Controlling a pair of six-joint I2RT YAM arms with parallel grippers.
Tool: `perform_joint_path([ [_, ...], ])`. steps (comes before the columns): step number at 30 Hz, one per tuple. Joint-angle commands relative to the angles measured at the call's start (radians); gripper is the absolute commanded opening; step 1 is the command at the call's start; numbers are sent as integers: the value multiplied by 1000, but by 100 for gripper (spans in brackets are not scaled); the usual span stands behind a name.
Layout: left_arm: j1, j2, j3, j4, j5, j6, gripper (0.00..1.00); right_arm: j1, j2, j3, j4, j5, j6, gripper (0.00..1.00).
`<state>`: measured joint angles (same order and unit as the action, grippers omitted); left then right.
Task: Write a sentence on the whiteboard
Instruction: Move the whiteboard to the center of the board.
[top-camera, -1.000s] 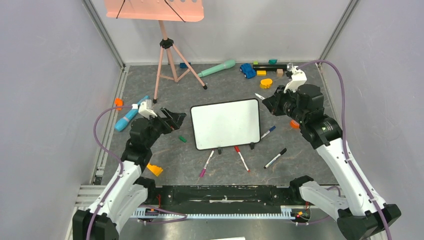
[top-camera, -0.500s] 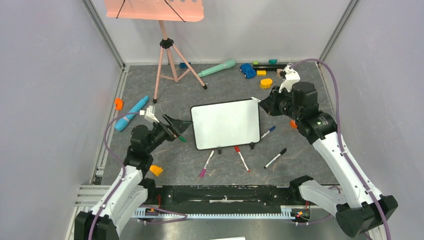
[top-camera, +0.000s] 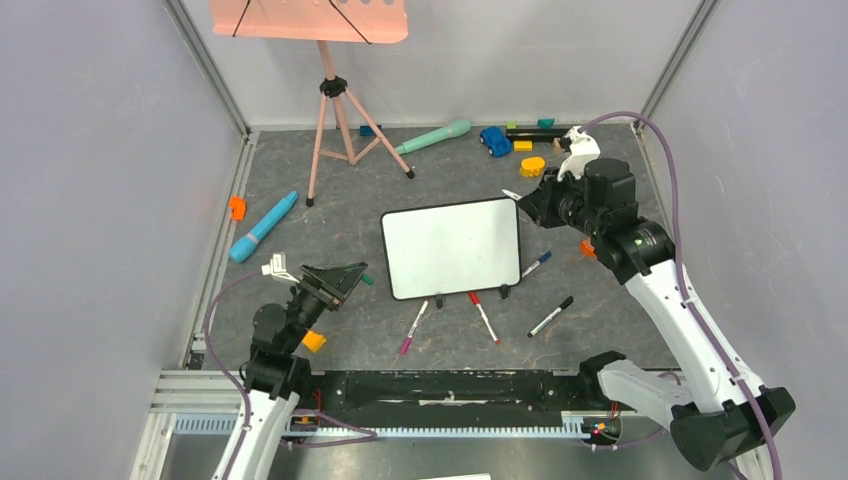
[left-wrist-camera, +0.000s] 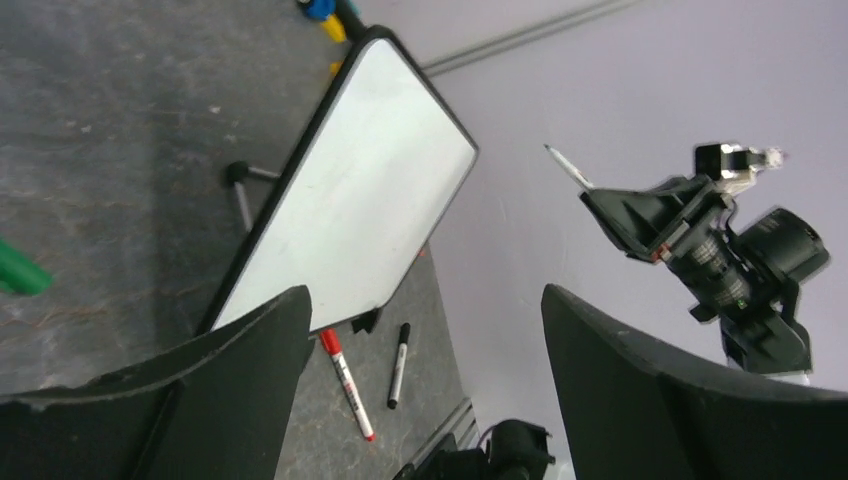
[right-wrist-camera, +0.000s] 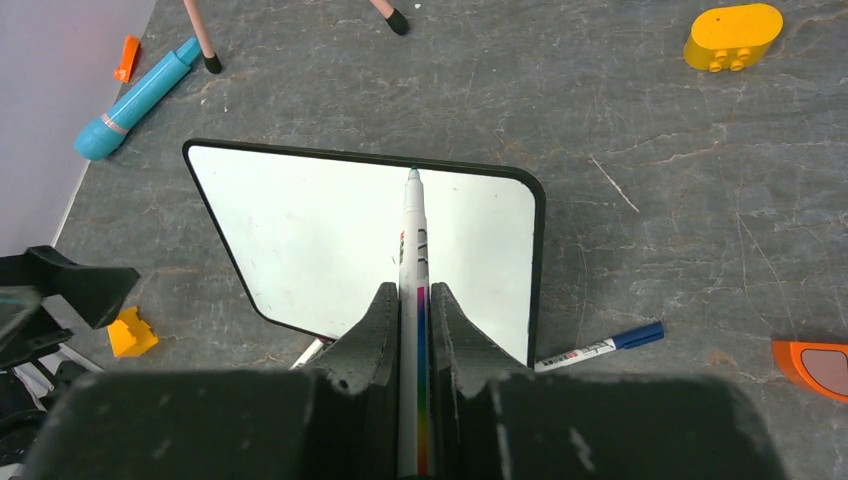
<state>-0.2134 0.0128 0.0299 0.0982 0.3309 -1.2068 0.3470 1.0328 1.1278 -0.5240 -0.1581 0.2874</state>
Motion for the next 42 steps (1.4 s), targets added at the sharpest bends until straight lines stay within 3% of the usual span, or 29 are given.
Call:
perform_joint_path([
  [1, 3, 78, 37, -14, -58, -58, 88, 4, 12, 37, 48, -2, -12, 0],
  [3, 3, 170, 73, 7, -25, -17, 84, 4, 15, 36, 54, -3, -10, 0],
  [6, 3, 251, 89, 50, 4, -2, 86, 4, 22, 35, 66, -14, -4, 0],
  [10, 5, 220, 89, 20, -8, -15, 85, 4, 25, 36, 73, -15, 1, 0],
  [14, 3, 168, 25, 97, -23, -39, 65, 4, 19, 30, 72, -10, 3, 0],
  [18, 3, 102, 36, 11, -59, -24, 47, 4, 14, 17, 76, -9, 6, 0],
  [23, 3, 123, 79, -83, -77, 2, 36, 5, 17, 12, 75, -15, 18, 0],
  [25, 3, 191, 103, -70, -58, 26, 38, 5, 19, 13, 75, -16, 22, 0],
  [28, 4, 384, 122, 98, 50, 71, 48, 4, 24, 19, 72, -19, 22, 0],
  [32, 5, 685, 262, 172, 204, 280, 52, 4, 31, 26, 64, -33, 22, 0],
  [36, 8, 836, 373, 222, 233, 483, 41, 4, 43, 44, 54, -42, 15, 0],
  [40, 25, 900, 348, 358, 212, 519, 37, 4, 46, 60, 50, -40, 8, 0],
  [42, 45, 950, 354, 376, 252, 545, 40, 4, 45, 64, 50, -38, 10, 0],
])
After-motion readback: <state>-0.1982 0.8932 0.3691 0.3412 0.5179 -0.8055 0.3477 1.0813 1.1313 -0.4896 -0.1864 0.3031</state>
